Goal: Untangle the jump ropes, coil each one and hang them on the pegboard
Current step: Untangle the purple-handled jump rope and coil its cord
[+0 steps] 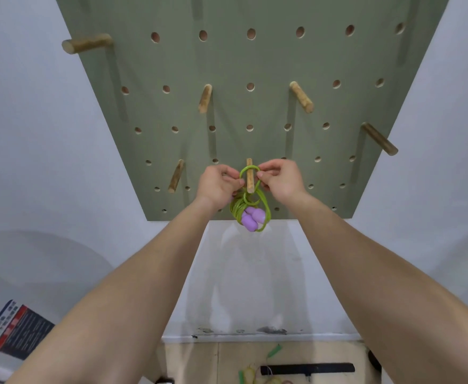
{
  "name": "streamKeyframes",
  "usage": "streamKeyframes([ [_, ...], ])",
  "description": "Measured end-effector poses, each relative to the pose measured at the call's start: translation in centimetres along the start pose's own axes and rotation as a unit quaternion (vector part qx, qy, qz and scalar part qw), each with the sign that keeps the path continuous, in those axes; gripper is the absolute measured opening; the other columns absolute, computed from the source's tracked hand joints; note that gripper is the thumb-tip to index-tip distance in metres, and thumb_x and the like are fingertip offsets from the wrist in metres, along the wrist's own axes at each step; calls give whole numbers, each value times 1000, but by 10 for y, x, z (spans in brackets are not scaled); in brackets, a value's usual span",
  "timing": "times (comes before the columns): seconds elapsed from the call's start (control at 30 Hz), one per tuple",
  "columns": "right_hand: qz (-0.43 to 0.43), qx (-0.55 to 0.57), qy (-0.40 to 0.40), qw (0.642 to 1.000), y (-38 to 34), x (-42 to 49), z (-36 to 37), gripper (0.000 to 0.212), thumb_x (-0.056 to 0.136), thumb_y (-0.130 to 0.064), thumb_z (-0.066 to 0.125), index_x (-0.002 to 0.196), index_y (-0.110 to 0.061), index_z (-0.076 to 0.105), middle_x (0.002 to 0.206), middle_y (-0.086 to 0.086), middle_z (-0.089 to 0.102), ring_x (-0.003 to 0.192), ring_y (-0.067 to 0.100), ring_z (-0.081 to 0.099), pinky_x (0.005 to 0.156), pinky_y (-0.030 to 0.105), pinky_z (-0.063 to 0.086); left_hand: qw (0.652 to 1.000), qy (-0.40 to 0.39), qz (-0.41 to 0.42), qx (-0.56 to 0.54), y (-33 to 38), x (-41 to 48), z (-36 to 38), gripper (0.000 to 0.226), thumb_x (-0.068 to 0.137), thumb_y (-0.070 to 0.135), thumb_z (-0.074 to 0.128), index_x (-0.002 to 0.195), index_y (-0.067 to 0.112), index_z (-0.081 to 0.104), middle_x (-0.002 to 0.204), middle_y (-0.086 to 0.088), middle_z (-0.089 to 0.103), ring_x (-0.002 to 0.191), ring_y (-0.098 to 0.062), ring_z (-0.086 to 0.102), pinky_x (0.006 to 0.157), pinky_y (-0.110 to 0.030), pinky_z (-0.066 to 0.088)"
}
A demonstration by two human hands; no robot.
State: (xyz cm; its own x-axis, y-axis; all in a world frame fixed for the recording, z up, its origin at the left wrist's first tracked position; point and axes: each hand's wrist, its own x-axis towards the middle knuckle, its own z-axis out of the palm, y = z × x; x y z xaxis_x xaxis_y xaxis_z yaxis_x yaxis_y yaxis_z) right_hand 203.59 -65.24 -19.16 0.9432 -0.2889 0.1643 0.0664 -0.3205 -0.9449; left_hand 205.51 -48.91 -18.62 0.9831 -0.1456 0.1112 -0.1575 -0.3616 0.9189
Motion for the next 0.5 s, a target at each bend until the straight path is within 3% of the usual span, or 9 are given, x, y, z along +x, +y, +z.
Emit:
streamKeyframes([
  [0.17,17,-11,-18,1000,7,3,2,10,90,-1,69,99,-5,69,77,6,69,65,13,65,68,27,57,999,-19,-14,33,3,10,4,17,85,11,77,81,14,61,63,-5,62,51,-19,59,49,-32,53],
  [0.27,16,-35,-12,999,8,-3,2,16,90,-3,67,102,-13,69,86,5,71,79,18,68,82,35,59,999,-18,-20,21,1,6,7,14,85,12,77,84,15,63,70,-5,64,58,-21,60,52,-27,52],
  [0.37,16,-81,30,996,5,-13,-2,27,91,-7,58,115,-11,68,100,5,72,95,21,68,95,35,53,999,-5,-19,35,-2,-5,0,9,90,12,70,98,11,67,82,-8,68,62,-20,61,51,-18,50],
  [0.43,19,-110,44,993,1,-23,-8,33,91,-9,54,121,-11,67,109,7,72,104,23,67,99,33,50,997,4,-12,80,-4,-14,-9,11,91,15,65,101,14,70,86,-2,69,72,-17,66,66,-13,50],
  [0.5,25,-145,43,988,-3,-34,-16,35,93,-9,52,125,-10,65,116,8,70,111,24,64,99,28,46,991,5,-7,136,-6,-24,-19,16,91,20,63,104,17,71,88,2,70,91,-18,67,85,-22,50],
])
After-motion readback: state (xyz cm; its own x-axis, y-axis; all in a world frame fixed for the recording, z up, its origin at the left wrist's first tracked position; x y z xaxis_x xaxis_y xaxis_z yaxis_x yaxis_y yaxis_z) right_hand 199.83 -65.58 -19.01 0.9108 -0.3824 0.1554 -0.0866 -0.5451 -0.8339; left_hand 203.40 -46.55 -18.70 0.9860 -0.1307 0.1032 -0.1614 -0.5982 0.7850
